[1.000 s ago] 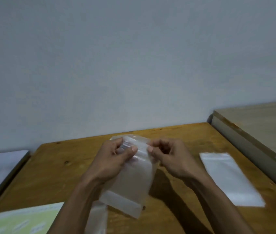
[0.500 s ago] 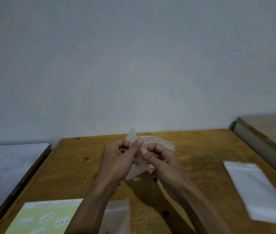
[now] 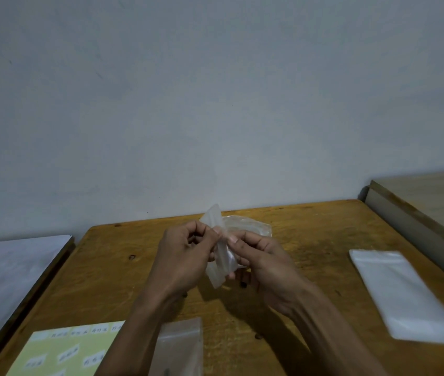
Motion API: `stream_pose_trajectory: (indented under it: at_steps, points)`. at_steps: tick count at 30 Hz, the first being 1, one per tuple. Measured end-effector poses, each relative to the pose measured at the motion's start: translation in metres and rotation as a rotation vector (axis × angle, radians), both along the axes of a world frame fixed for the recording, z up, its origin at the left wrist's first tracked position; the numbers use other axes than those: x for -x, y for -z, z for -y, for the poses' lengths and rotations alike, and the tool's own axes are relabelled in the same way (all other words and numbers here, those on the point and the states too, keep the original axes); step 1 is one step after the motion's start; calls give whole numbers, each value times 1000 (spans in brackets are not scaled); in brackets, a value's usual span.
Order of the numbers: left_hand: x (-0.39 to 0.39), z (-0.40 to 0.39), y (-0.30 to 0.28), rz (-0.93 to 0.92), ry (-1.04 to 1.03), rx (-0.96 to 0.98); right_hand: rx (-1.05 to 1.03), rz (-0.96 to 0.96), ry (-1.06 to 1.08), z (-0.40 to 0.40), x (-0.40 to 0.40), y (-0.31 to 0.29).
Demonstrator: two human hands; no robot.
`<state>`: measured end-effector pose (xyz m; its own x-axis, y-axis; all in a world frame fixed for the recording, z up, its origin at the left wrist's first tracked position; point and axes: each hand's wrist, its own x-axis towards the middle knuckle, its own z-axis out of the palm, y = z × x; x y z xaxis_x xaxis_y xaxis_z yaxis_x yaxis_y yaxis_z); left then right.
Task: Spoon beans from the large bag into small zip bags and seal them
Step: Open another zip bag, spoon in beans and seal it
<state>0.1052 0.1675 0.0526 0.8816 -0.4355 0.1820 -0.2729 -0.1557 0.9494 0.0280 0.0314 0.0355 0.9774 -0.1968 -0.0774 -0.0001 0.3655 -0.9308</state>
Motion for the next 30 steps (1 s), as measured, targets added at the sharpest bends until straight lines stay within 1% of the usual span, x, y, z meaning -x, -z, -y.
stream_pose_trajectory:
  at_steps: [3, 7, 9, 10, 11, 13, 15, 18, 22, 25, 26, 28, 30]
  points:
    - [3, 2, -4, 12, -10, 14, 52, 39, -12, 1, 0, -2]
    - [1, -2, -8, -29, 28, 13, 12, 33, -36, 2, -2, -2]
    - [0, -5, -8, -28, 61, -22, 26, 20, -33, 3, -4, 0]
    - [0, -6, -8, -6, 67, -43, 85, 20, -17, 2, -4, 1]
    - [1, -7, -8, 39, 55, -77, 193, 30, 11, 1, -4, 1]
    - [2, -7, -9, 156, 9, -166, 503, 73, 95, -3, -4, 0]
    - [3, -8, -11, 202, -22, -210, 772, 113, 199, -9, -6, -2]
    - [7, -7, -16, 239, -60, -243, 989, 100, 382, -16, -9, -5]
    - [13, -7, -23, 269, -125, -253, 1038, 99, 475, -26, -9, -8]
    - [16, -10, -26, 322, -146, -290, 1084, 33, 642, -15, -16, -12]
    - [17, -11, -27, 355, -151, -317, 1090, 13, 648, -10, -17, -14]
    - [19, -12, -30, 361, -162, -326, 1116, 17, 563, -7, -14, -17]
    - [18, -14, -36, 313, -149, -312, 1099, 101, 438, -13, -7, -21]
